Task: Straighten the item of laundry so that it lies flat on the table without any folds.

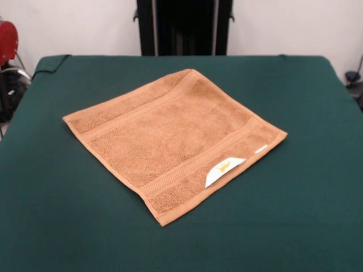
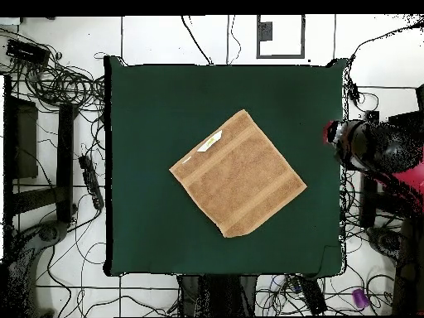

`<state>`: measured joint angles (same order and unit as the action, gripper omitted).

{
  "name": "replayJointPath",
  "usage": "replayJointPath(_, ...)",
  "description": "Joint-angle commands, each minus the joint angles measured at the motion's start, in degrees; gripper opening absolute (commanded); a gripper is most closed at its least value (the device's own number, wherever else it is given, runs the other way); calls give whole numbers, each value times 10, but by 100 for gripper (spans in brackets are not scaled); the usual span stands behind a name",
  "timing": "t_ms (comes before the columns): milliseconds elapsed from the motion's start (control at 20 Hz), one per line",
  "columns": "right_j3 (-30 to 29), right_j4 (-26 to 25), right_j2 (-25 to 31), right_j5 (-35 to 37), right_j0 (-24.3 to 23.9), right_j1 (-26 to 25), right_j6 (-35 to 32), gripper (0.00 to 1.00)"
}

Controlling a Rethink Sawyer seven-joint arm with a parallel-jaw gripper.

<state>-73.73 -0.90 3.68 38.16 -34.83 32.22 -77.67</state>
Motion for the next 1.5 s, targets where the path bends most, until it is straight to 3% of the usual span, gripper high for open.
replayJointPath(50, -66, 41, 75, 10, 2, -44, -75, 100)
replayJointPath(750, -106, 81, 100, -57, 15, -53, -98, 100)
replayJointPath(1500, -109, 111, 62, -94, 75, -55, -164, 100)
